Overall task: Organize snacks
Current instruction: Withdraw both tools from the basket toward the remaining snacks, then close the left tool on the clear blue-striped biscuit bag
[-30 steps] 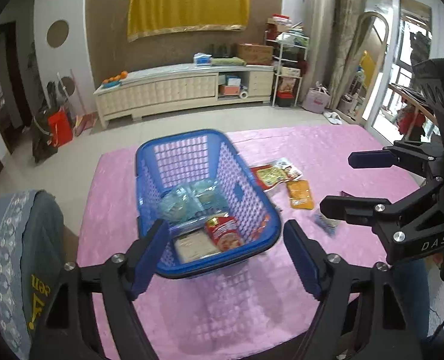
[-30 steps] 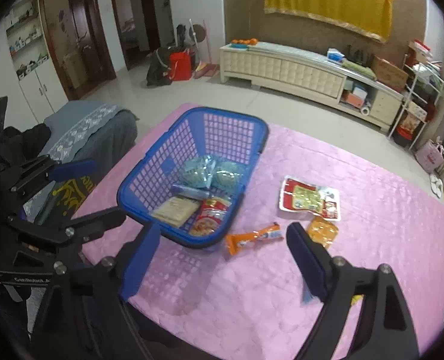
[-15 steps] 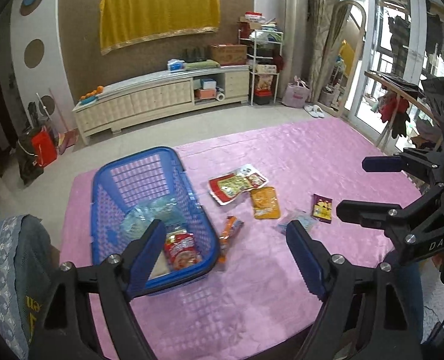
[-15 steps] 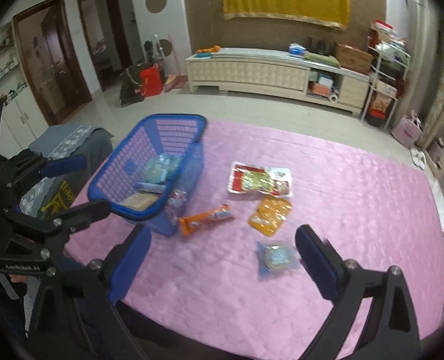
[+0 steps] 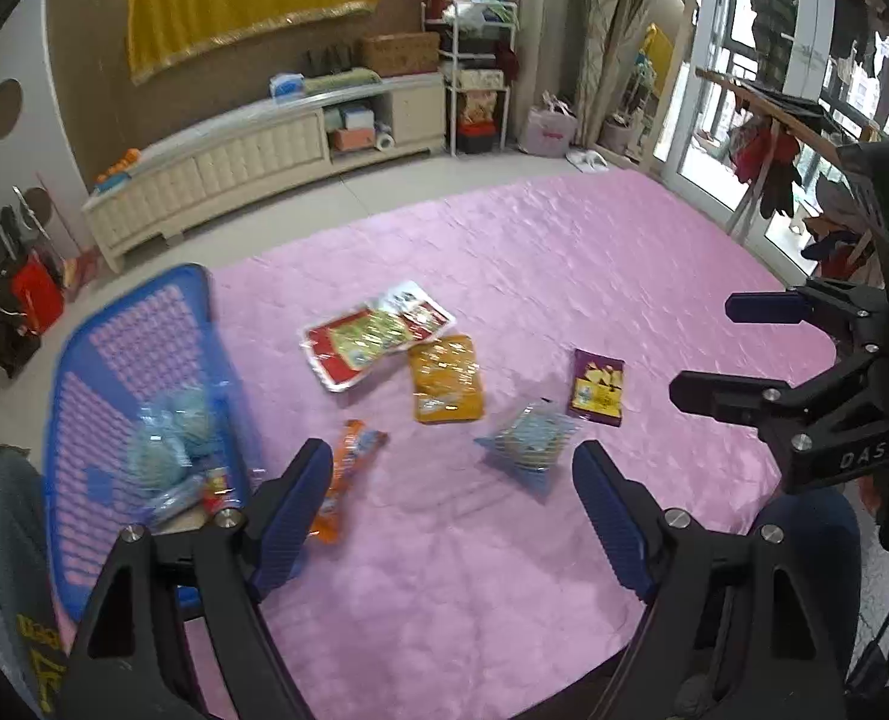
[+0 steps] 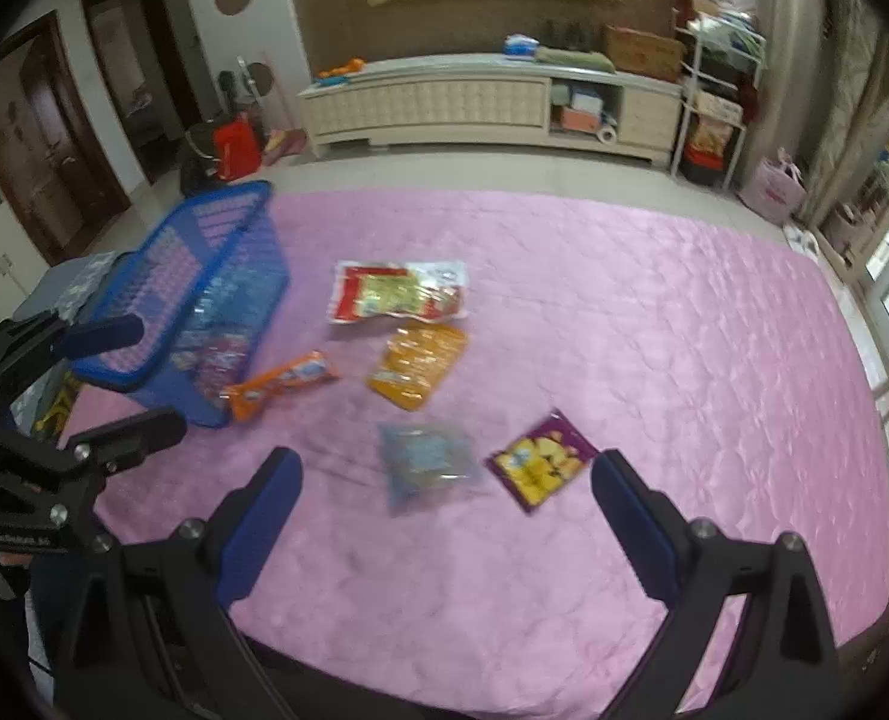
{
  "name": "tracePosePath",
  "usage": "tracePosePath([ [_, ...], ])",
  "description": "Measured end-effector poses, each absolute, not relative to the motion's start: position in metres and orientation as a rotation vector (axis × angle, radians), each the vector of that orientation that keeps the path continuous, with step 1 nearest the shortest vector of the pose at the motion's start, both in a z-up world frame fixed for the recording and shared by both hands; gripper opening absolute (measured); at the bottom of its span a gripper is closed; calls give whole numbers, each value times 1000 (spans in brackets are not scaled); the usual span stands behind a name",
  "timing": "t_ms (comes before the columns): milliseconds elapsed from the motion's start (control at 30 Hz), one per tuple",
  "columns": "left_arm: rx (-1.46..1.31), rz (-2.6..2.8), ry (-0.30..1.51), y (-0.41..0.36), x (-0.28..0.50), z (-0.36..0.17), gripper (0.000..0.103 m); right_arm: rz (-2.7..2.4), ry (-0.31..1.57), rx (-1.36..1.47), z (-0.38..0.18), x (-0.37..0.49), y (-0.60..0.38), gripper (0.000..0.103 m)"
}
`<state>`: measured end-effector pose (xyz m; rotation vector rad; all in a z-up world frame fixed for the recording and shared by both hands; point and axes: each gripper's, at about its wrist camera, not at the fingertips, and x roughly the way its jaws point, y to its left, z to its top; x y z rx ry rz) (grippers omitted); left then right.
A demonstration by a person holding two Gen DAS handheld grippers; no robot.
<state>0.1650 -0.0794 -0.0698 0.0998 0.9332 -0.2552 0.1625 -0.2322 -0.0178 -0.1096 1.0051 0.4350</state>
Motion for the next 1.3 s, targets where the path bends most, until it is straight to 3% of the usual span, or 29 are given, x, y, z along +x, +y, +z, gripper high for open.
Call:
tracePosePath([
  [433, 198, -439, 1057, -131, 209, -143, 81, 322, 1068, -71, -90, 193, -274, 99],
  [1033, 366, -598, 1123, -166, 251, -192, 80, 266, 1139, -51, -128, 201, -292, 99],
  [1300, 392, -624, 1159, -172, 254, -199, 56, 261, 1141, -52, -129, 200, -292, 99],
])
